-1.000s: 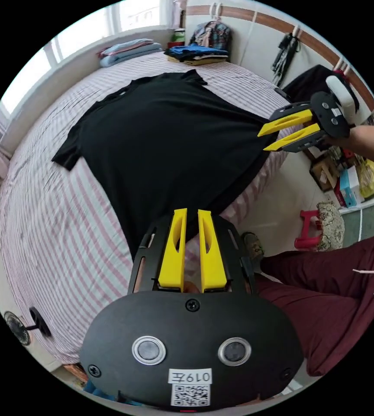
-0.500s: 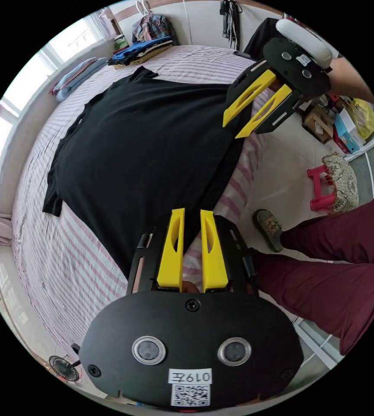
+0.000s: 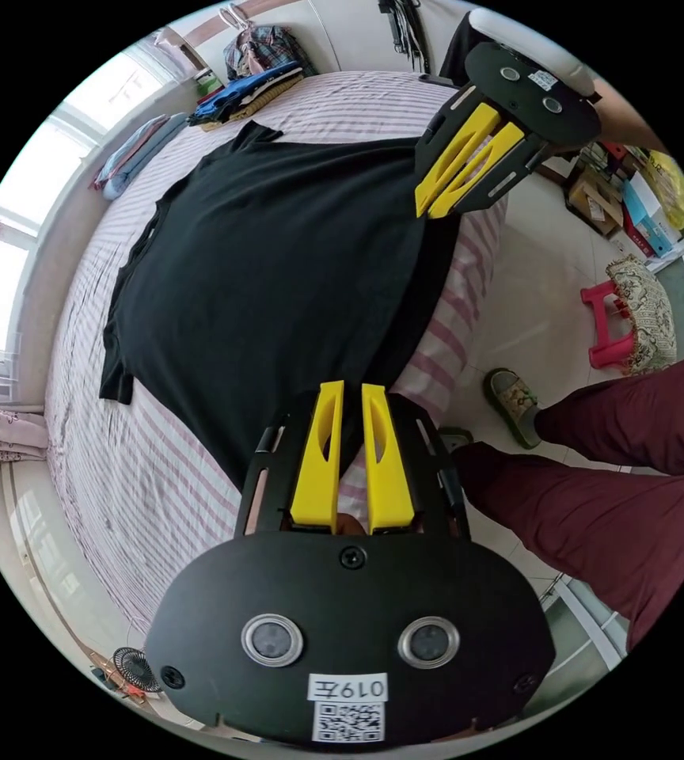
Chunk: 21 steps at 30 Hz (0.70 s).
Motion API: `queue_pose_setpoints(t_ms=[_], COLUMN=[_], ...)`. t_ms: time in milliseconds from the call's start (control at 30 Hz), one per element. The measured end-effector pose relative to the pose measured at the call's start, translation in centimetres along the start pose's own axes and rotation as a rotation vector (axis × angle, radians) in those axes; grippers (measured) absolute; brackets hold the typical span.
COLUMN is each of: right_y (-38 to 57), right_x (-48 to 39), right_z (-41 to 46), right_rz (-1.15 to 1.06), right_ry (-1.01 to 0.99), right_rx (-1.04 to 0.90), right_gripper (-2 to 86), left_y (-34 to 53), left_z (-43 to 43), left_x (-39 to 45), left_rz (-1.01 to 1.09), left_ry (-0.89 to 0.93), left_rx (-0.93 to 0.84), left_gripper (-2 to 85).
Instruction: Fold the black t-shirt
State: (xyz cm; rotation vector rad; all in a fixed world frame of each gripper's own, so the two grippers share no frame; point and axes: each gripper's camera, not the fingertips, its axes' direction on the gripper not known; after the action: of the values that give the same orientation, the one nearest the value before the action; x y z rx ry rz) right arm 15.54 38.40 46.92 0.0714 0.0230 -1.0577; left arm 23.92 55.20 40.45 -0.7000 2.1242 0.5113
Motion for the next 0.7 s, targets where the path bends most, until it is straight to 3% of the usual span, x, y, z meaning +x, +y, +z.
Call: queue_pose_setpoints(t_ms=[700], right_y=[4.1], right_x=[5.4], right_z=[-3.5], right_rz=[0.093], right_ry=[-0.113], right_rx=[0.01], right_gripper=[-0.6], left_y=[-3.4], left_z=[4.0], left_x=[-1.2], left_rz=[-0.157], left_ry=[0.128], left_rx=[0.015], left_gripper=[1.1])
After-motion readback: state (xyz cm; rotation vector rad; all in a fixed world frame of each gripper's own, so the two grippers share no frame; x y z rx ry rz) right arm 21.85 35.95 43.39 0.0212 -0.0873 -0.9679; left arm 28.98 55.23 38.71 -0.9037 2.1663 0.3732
